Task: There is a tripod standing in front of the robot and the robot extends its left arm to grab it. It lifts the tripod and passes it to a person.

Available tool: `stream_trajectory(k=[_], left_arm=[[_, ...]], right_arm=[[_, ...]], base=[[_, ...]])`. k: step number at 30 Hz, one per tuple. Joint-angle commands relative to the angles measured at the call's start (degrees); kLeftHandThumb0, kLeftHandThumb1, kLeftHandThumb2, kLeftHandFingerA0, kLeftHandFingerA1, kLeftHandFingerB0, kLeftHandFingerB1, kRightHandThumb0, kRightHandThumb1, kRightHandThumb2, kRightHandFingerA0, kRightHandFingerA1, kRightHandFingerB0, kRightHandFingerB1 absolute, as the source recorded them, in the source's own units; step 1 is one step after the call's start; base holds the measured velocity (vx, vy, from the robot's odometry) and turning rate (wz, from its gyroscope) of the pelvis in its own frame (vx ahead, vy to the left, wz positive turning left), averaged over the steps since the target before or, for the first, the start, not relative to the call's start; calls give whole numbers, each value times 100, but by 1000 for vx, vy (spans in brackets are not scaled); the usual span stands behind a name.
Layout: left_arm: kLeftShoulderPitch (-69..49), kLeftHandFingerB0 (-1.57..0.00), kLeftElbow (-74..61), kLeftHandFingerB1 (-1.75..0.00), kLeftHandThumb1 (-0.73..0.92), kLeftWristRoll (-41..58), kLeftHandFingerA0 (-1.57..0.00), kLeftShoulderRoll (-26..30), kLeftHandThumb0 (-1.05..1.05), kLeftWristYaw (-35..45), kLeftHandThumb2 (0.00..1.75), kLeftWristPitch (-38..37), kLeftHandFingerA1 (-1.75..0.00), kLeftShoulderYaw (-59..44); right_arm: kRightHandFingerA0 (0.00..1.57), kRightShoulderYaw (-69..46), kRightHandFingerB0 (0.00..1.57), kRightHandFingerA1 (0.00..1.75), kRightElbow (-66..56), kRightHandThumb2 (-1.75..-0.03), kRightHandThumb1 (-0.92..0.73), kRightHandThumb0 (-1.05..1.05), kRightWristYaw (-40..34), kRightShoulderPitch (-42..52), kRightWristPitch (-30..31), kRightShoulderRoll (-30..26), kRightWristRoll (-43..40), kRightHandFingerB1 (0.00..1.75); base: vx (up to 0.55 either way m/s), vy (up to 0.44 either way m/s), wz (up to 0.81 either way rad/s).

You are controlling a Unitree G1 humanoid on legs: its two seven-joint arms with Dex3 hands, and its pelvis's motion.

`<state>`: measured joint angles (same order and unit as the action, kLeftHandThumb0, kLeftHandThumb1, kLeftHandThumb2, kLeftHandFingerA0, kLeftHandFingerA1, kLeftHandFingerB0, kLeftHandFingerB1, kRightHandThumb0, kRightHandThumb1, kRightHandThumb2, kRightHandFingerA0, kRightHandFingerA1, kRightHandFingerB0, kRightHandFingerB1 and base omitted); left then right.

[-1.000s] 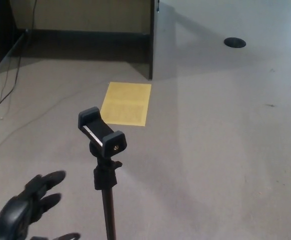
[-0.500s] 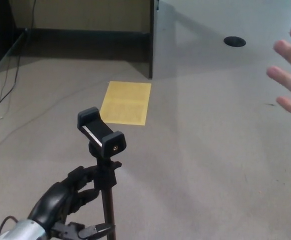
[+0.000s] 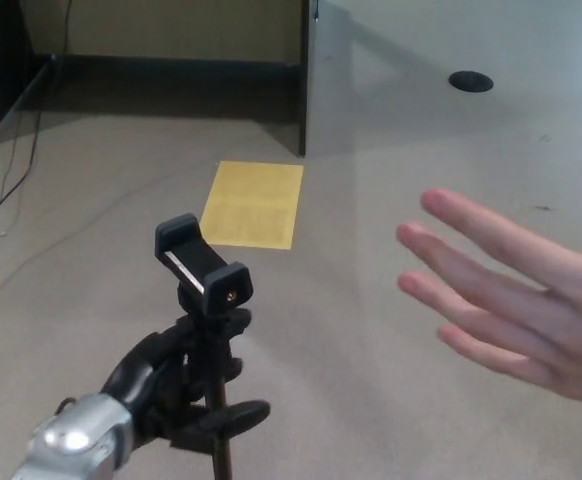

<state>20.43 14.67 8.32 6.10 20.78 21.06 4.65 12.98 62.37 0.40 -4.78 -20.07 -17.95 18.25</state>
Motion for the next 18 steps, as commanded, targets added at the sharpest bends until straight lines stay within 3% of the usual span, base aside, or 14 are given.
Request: stream_trajectory(k=[1, 2, 3, 6, 7, 10, 13, 14, 15, 16, 17, 18], left_arm=[[438, 0, 349, -48, 29, -125, -3, -112, -29, -38, 85, 442, -47, 168], [524, 0, 433, -48, 27, -216, -3, -140, -30, -81, 84, 415, -47, 251], [598, -2, 520, -22, 37, -280, -28, -178, -53, -93, 71, 344, -48, 330], [690, -2, 617, -22, 37, -200, -28, -311, -52, -98, 71, 375, -49, 349], [687, -7, 594, -22, 45, -145, -32, -394, -45, -153, 54, 476, -39, 322], [637, -6, 581, -21, 46, -50, -30, -616, -41, -254, 55, 649, -38, 240], [599, -6, 682, -22, 41, -58, -41, -715, -43, -222, 66, 572, -49, 235], [552, -11, 747, -26, 58, -188, -63, -720, -25, -250, 57, 335, -48, 321], [510, -23, 797, -29, 69, -285, -73, -733, -22, -303, 60, 132, -50, 378], [477, -23, 833, -29, 69, -344, -73, -748, -22, -364, 60, -25, -50, 410], [438, -64, 907, -43, 85, -355, -98, -798, -9, -418, 65, -208, -70, 402], [379, -79, 918, -53, 88, -462, -102, -783, -4, -473, 65, -502, -90, 474]], right_arm=[[65, -24, 45, 41, -88, -61, -69, -39, -17, 50, -63, -5, -10, 35], [66, -19, 45, 41, -124, -60, -68, -40, -49, 66, -69, -11, 4, 35], [68, -23, 45, 42, -172, -61, -68, -40, -42, 74, -32, -16, 1, 35], [66, 3, 45, 41, -210, -61, -69, -40, -1, 46, 86, -14, 28, 35], [69, 56, 46, 42, -182, -62, -71, -40, -17, 15, 93, -30, 95, 36], [69, 90, 48, 42, -136, -62, -71, -39, 9, -19, 73, -37, 107, 36], [70, 114, 48, 43, -187, -62, -72, -40, -13, 16, 64, -72, 132, 36], [72, 105, 49, 44, -183, -62, -71, -39, -13, 35, -5, -82, 116, 37], [71, 102, 49, 43, -181, -62, -71, -38, -19, 44, -54, -89, 110, 37], [71, 102, 49, 43, -180, -62, -71, -38, -29, 46, -83, -93, 112, 37], [69, 117, 50, 43, -202, -62, -71, -39, -76, 37, -43, -89, 142, 37], [70, 118, 50, 43, -216, -62, -71, -39, -92, 18, 29, -80, 149, 37]], base=[[0, 0, 0], [0, 0, 0], [0, 0, 0], [0, 0, 0], [0, 0, 0], [0, 0, 0], [0, 0, 0], [0, 0, 0], [0, 0, 0], [0, 0, 0], [0, 0, 0], [0, 0, 0]])
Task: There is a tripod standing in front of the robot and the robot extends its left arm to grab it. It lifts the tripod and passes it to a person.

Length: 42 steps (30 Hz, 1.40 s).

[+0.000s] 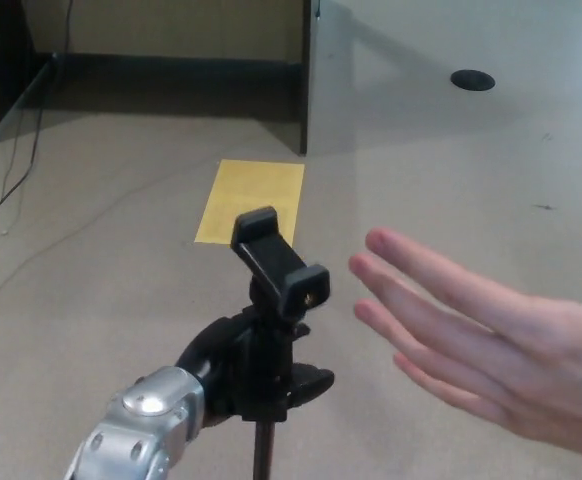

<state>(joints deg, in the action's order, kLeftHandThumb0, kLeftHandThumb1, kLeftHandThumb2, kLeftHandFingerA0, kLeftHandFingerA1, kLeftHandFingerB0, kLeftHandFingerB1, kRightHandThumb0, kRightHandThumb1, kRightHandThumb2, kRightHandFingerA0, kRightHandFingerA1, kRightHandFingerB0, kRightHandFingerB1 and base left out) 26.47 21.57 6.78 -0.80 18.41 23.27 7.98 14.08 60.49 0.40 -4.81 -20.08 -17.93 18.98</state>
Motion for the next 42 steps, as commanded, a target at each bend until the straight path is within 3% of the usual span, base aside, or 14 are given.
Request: stream_trajectory(k=[1, 2, 3, 6, 13, 15, 17, 24, 25, 27, 28, 32, 39, 42], left_arm=[[-279, -85, 204, -67, 89, -373, -98, -95, -2, -306, 66, -877, -106, 179], [-300, -85, 201, -67, 89, -398, -98, -97, -2, -336, 66, -945, -106, 192], [-341, -81, 139, -94, 89, -510, -87, -105, 1, -445, 69, -1082, -126, 259], [-483, -66, -30, -116, 89, -672, -76, -61, 1, -595, 71, -1418, -148, 364], [-616, -65, -508, -119, 85, -621, -79, -108, 4, -725, 77, -1745, -146, 210], [-535, -70, -703, -116, 88, -428, -84, -128, 1, -619, 67, -1821, -146, 54], [-425, -74, -923, -111, 83, -469, -92, -64, 4, -612, 74, -1911, -140, 5], [214, -77, -2053, -114, 80, -133, -98, 6, -2, -482, 86, -1390, -143, -353], [420, -78, -2230, -115, 79, -136, -101, 43, -5, -486, 83, -1270, -141, -395], [598, -79, -2345, -116, 79, -90, -102, 66, -6, -457, 83, -1102, -140, -446], [812, -81, -2507, -114, 75, 19, -103, 71, -8, -452, 85, -847, -139, -518], [1323, -83, -2678, -111, 71, 208, -103, 118, -9, -296, 89, -723, -135, -635], [2837, -84, -3022, -107, 76, 680, -101, 75, -10, -288, 77, 433, -140, -823], [3267, -84, -2952, -104, 77, 584, -101, 22, -7, -306, 78, 436, -132, -719]], right_arm=[[71, 1, 50, 43, -20, -62, -71, -38, -86, 12, 46, -72, 64, 37], [71, -2, 50, 43, -17, -62, -71, -38, -84, 9, 51, -68, 59, 37], [74, -3, 50, 44, -28, -62, -71, -38, -101, 1, 40, -100, 73, 37], [74, -13, 50, 44, -38, -62, -70, -39, -94, -14, 77, -98, 74, 37], [75, -21, 51, 45, -97, -62, -70, -39, -156, 92, 19, -144, 99, 37], [74, -49, 51, 45, -113, -62, -70, -39, -131, 109, 1, -145, 68, 37], [72, -62, 52, 44, -37, -61, -70, -39, -138, 70, -36, -142, 65, 37], [74, -80, 51, 45, -16, -62, -69, -39, -159, 24, 0, -158, 95, 37], [66, -93, 45, 59, 5, -85, -57, -46, -140, 8, 4, -164, 86, 50], [67, -110, 46, 59, 6, -85, -57, -45, -135, 5, -3, -170, 82, 51], [74, -126, 52, 46, -3, -60, -69, -38, -131, 14, -20, -183, 73, 38], [73, -95, 52, 44, 71, -62, -70, -40, -135, -70, 19, -182, 134, 37], [74, -119, 52, 45, 55, -62, -70, -38, -82, -126, 58, -192, 111, 38], [73, -142, 51, 45, 100, -61, -71, -40, -5, -156, 74, -190, 71, 38]], base=[[0, 0, 0], [0, 0, 0], [0, 0, 0], [0, 0, 0], [0, 0, 0], [0, 0, 0], [0, 0, 0], [0, 0, 0], [0, 0, 0], [0, 0, 0], [0, 0, 0], [0, 0, 0], [0, 0, 0], [0, 0, 0]])
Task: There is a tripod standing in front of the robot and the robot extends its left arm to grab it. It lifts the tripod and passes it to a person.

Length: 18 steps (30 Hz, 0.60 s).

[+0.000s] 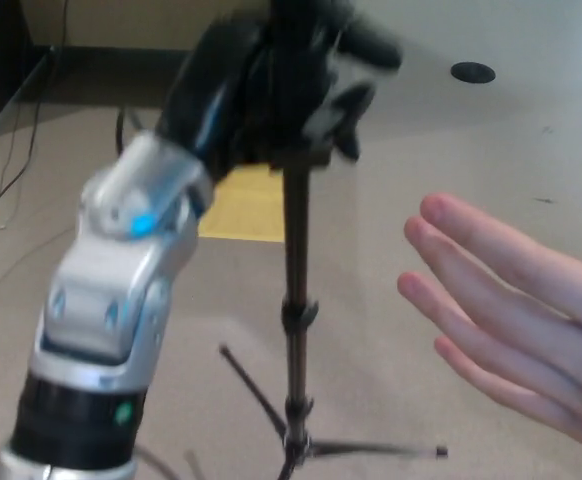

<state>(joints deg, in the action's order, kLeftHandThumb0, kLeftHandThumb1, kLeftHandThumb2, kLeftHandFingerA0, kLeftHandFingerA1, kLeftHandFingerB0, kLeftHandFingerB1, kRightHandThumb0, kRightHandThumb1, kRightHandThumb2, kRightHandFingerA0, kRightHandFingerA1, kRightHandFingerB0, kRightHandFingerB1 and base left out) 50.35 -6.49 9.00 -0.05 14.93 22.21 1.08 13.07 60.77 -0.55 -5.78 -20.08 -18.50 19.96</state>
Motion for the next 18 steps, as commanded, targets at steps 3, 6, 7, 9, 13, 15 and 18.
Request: stream_trajectory(k=[3, 6, 7, 9, 13, 15, 18], left_arm=[[1444, -82, 22, -107, 74, 314, -97, -307, -11, -9, 80, 554, -139, 167], [1807, -83, 216, -106, 74, 264, -97, -579, -12, 30, 82, 445, -138, 360], [1896, -82, 240, -109, 73, 234, -98, -678, -13, 19, 82, 465, -137, 459], [2034, -84, 282, -104, 74, 186, -100, -893, -13, -20, 77, 527, -132, 633], [2114, -83, 199, -105, 77, 126, -97, -1171, -15, 12, 72, 608, -134, 983], [2049, -84, 93, -107, 77, 86, -98, -1254, -15, 22, 72, 611, -136, 1142], [1821, -84, -312, -112, 73, -68, -100, -1316, -15, -36, 78, 710, -137, 1546]], right_arm=[[74, -39, 51, 46, 67, -61, -70, -40, 35, 11, -8, -220, 2, 38], [74, -60, 52, 45, 77, -61, -70, -40, 28, 19, 1, -226, -19, 38], [74, -46, 52, 45, 76, -61, -70, -40, -2, 20, -11, -222, 1, 38], [73, -38, 51, 44, 100, -62, -70, -40, -6, 24, -17, -221, 6, 37], [73, -72, 51, 45, 148, -62, -70, -39, -6, 51, -19, -184, -43, 38], [74, -58, 51, 45, 140, -62, -70, -39, -8, 85, -18, -189, -23, 37], [79, 32, 52, 47, 146, -62, -70, -40, -60, 101, 26, -174, 75, 37]], base=[[0, 0, 0], [0, 0, 0], [0, 0, 0], [0, 0, 0], [0, 0, 0], [0, 0, 0], [0, 0, 0]])
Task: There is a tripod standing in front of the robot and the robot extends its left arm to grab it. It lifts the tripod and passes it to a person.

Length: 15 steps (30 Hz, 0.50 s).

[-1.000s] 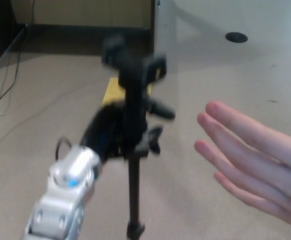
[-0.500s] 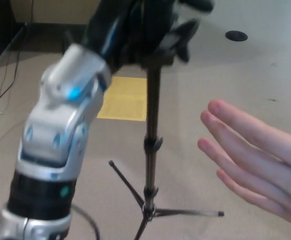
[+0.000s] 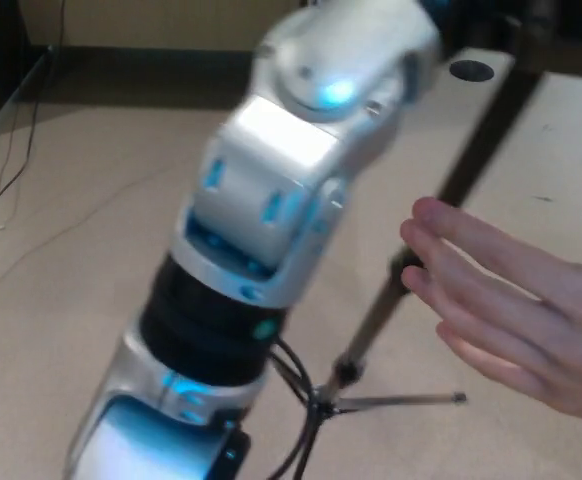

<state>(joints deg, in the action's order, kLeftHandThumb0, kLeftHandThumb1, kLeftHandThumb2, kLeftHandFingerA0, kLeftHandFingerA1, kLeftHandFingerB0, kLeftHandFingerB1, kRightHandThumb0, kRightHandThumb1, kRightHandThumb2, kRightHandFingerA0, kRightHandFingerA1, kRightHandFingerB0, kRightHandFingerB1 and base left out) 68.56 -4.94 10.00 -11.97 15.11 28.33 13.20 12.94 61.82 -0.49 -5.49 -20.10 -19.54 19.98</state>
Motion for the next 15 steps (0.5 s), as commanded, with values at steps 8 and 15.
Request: stream_trajectory(k=[8, 15], left_arm=[[-390, -81, -1163, -114, 69, 96, -89, -342, -21, 29, 84, 466, -147, 596], [-613, -78, -1419, -120, 65, -60, -91, -344, -19, 46, 93, 194, -145, 896]], right_arm=[[77, -10, 53, 47, 173, -62, -69, -40, 12, -34, 31, -3, -26, 38], [74, -30, 52, 46, 129, -62, -70, -40, 90, 1, -36, -27, -57, 38]], base=[[0, 0, 0], [0, 0, 0]])
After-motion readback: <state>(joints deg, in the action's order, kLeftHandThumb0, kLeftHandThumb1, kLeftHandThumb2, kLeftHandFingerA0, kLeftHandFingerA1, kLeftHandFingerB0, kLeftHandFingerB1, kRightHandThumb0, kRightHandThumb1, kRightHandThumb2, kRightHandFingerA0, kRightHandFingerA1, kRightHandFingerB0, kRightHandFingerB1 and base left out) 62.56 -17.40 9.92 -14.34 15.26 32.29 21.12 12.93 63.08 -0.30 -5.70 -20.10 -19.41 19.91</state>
